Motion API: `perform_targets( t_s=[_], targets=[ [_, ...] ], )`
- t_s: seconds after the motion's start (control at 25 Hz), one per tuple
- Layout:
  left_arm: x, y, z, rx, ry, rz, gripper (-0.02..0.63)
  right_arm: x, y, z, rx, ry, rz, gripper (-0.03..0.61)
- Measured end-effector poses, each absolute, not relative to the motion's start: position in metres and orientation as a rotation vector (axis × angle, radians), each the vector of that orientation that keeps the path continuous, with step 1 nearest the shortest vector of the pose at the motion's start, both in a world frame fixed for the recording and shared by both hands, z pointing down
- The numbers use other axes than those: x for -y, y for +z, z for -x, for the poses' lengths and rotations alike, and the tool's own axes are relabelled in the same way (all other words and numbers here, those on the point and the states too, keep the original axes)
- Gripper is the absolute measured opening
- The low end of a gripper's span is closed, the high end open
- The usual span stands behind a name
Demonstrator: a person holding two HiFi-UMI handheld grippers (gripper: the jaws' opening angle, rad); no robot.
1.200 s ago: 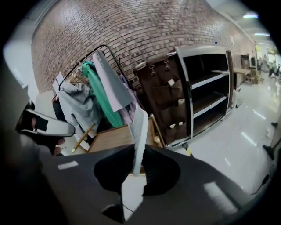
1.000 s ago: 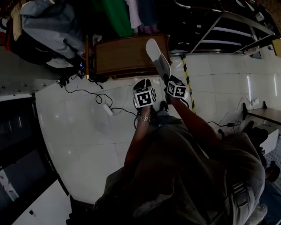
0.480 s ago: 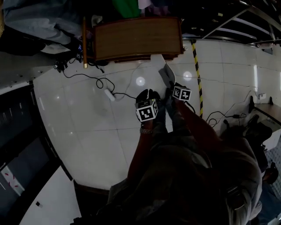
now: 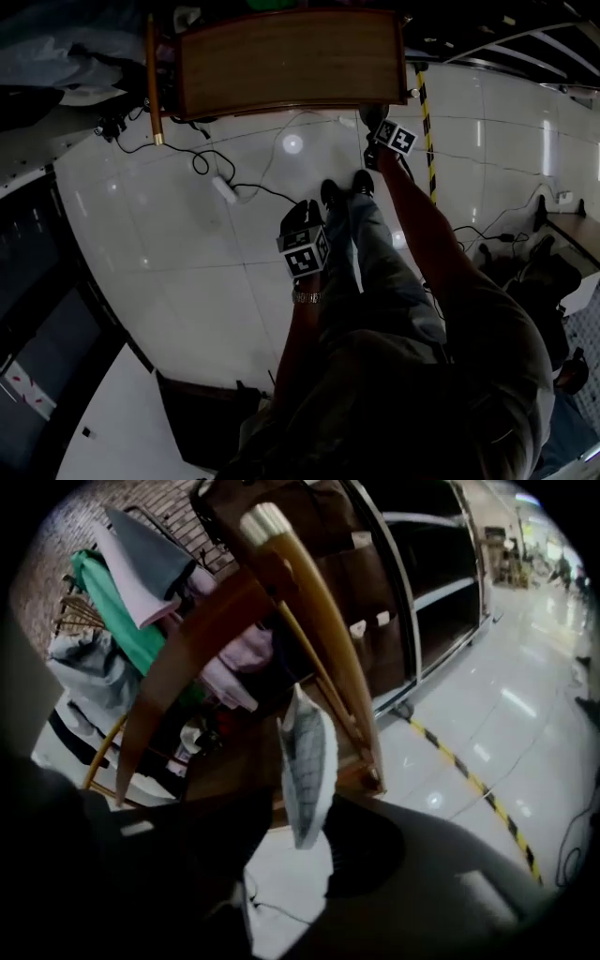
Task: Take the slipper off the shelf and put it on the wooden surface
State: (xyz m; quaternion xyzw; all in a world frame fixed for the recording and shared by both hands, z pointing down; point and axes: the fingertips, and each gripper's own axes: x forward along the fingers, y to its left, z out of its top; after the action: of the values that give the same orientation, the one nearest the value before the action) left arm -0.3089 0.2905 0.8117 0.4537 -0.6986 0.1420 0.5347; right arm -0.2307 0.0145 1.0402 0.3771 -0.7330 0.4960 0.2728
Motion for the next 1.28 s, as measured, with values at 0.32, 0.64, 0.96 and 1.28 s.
perform_targets(
  t_s=[0.32,0.64,0.96,1.28],
  targets=[
    [-0.278,0.789,0.324,1.684,0.341,-1.1,0.06,-0.065,1.01,0.222,1.835,1.606,-0.713,0.357],
    [-0.187,0.7,0.289,1.67,0.299,-1.329,0.06,-0.105,0.828,0.162,2.024,1.196,-0.674,0.065],
    [-0.099,0.615,0.236,1.644,0.388,-1.541,0.061,-0.073,0.631,0.18,2.272,0.851,-0.702,0.025],
    [-0.063,0.568,0.198,1.682,0.467,-1.675,0.063,-0.043,0.586,0.132,2.217,0.791,-0.865,0.025]
  ],
)
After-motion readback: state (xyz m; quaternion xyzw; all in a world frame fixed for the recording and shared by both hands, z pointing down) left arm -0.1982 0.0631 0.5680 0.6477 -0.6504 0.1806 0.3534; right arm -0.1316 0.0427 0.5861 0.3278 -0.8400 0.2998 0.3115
